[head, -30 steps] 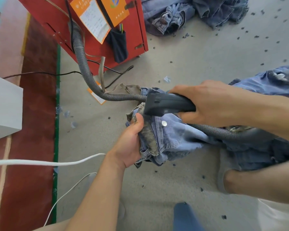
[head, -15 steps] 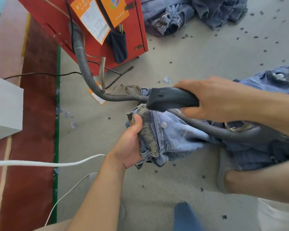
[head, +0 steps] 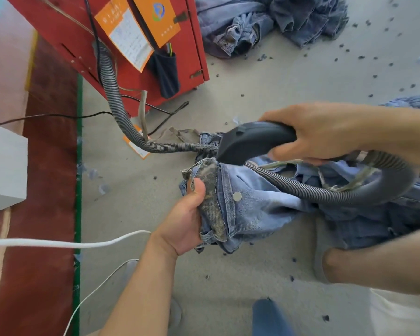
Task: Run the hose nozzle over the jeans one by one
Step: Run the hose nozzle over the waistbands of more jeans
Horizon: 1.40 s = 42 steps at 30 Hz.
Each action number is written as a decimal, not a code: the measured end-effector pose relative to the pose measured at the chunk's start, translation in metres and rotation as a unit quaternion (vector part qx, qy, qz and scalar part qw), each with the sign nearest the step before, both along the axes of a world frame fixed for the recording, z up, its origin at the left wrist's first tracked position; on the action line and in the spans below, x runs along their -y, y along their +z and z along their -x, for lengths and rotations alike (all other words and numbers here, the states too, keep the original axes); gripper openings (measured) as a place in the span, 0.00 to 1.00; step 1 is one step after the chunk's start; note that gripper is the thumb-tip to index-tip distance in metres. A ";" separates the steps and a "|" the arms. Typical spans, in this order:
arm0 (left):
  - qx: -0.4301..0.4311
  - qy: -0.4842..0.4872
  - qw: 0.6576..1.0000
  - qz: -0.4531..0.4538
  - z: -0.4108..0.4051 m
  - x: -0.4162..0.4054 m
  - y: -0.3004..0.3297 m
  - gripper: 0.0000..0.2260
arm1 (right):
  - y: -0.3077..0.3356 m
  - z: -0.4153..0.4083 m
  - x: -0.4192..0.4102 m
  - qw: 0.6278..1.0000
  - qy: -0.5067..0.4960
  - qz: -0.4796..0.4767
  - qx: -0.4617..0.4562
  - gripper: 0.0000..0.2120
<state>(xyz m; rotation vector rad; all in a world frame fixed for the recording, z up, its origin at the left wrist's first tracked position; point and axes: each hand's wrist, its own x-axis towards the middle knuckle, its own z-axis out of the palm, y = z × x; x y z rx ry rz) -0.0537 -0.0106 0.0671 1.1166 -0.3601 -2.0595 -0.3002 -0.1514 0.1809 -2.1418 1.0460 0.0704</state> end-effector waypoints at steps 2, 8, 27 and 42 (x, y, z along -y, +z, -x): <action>0.003 0.003 1.000 0.000 0.000 0.000 0.000 0.31 | 0.000 -0.001 -0.006 0.999 0.029 -0.042 -0.014 0.09; 0.021 0.015 1.000 -0.007 -0.012 -0.007 -0.013 0.26 | -0.017 -0.021 -0.006 0.999 -0.037 0.021 0.015 0.07; -0.080 0.120 0.989 -0.042 -0.019 0.017 -0.013 0.31 | -0.028 -0.003 0.007 0.977 -0.192 -0.001 0.096 0.21; -0.071 0.110 0.991 -0.021 0.022 0.031 0.002 0.21 | -0.075 -0.027 -0.008 0.982 -0.169 0.073 -0.047 0.09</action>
